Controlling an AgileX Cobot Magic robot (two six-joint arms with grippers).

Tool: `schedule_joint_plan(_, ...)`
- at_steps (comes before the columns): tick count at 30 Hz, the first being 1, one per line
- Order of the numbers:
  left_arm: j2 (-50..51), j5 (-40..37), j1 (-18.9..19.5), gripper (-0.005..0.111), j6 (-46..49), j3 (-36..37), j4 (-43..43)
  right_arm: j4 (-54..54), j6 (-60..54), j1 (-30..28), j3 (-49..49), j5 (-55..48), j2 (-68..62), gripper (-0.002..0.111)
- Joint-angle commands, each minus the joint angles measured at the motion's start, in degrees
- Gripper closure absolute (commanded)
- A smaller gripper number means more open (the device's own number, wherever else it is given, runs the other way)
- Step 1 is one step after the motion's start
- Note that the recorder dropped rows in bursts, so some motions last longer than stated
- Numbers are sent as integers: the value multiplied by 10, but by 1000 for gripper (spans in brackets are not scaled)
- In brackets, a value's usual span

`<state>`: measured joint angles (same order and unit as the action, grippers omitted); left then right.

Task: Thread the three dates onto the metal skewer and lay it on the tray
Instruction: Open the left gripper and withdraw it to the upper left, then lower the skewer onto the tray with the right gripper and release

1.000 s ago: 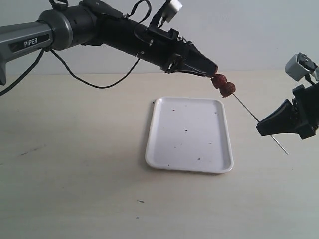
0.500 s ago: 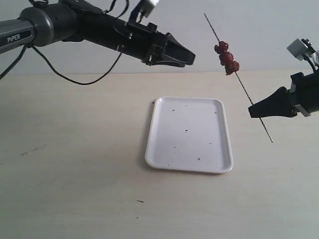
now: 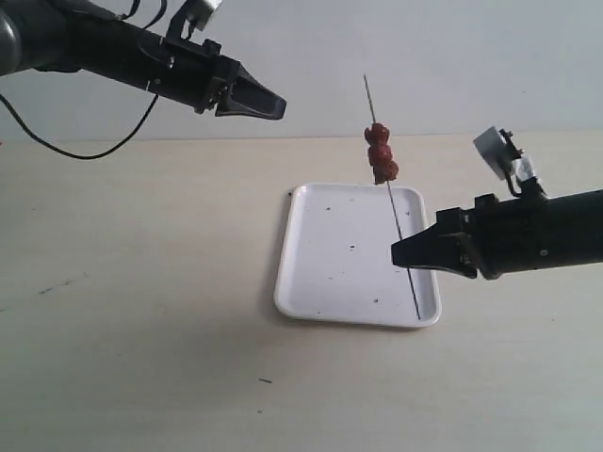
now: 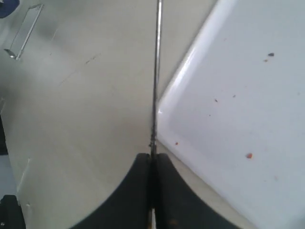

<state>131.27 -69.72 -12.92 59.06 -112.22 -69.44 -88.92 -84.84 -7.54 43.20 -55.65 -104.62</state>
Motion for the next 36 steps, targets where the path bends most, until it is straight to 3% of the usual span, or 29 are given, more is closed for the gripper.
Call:
schedule_joint_plan(1, -70, -2, 24, 107, 91, 86, -87, -51, 8, 42, -10, 0, 3, 108)
schedule_joint_plan(10, -166, -2, 125, 107, 246, 277, -162, 16, 7, 52, -10, -44, 3, 108)
schedule_joint_plan(15, -173, -2, 210, 107, 246, 324, -221, 77, -29, 52, -10, -62, 3, 108)
schedule_joint_plan(19, -173, -2, 247, 107, 260, 348, -243, 78, -81, 52, -10, -139, 3, 108)
schedule_joint_plan(36, -173, -2, 253, 107, 263, 350, -244, 82, -140, 52, -11, -143, 2, 108)
